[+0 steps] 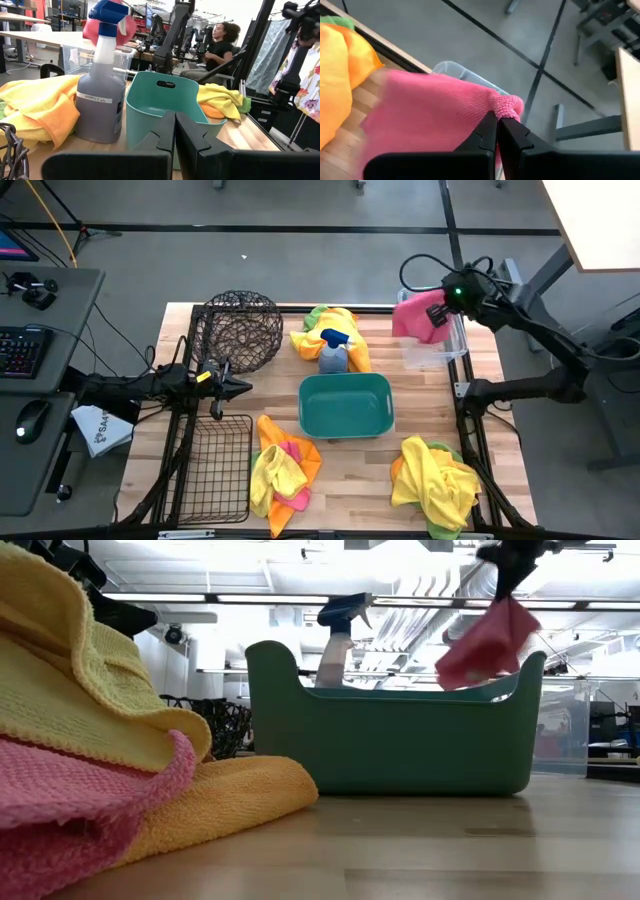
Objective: Sort microfiber towel by color & place in baskets
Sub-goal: Put the right pink towel into the transparent bin
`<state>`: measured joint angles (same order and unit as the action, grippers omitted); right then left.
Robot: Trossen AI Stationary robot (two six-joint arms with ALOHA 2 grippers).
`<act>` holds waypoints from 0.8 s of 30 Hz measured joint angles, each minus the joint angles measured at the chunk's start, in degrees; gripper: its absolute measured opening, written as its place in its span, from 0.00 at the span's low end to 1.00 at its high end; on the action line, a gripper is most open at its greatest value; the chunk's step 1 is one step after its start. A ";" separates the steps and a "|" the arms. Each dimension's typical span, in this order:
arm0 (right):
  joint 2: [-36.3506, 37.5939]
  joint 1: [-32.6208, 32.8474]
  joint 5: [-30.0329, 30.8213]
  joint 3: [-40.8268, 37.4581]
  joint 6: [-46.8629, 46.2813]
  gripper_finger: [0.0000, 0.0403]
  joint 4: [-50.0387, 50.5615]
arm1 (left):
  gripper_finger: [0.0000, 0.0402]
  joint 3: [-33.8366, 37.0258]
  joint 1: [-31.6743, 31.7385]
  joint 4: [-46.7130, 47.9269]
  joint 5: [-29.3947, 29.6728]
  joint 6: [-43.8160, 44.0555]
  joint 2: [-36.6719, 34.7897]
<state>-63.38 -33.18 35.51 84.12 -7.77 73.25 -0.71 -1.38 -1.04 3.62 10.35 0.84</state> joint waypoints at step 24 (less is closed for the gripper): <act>-0.72 -18.51 -30.95 -24.76 1.31 0.07 -12.40 | 0.00 0.00 0.01 0.00 0.00 -0.01 0.00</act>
<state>-64.09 -51.69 4.56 59.36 -6.46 60.85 -0.71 -1.38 -1.04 3.62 10.34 0.84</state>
